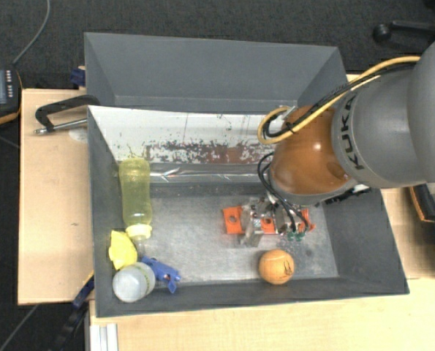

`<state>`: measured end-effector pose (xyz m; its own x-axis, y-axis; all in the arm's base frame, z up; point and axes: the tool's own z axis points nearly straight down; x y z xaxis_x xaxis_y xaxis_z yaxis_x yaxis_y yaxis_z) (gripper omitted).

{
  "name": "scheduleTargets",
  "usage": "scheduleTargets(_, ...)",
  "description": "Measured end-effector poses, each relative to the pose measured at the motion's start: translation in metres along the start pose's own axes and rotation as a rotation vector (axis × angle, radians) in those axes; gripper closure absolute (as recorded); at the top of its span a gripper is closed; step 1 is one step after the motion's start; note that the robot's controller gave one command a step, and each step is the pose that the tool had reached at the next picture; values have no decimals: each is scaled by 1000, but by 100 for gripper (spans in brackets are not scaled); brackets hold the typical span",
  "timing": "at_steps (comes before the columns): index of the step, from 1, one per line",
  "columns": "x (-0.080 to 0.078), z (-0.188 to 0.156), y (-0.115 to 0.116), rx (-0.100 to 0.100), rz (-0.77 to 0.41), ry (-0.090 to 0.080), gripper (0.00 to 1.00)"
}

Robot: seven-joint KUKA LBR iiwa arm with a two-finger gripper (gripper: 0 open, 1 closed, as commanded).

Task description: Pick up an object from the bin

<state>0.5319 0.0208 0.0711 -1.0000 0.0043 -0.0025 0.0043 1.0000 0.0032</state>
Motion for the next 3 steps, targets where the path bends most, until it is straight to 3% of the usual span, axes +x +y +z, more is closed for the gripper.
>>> scheduleTargets(1, -2, -81, -3, -1, 15, -5, 100)
scheduleTargets(2, -2, -81, -3, -1, 15, -5, 100)
scheduleTargets(3, -6, -221, -6, -3, 43, -11, 100)
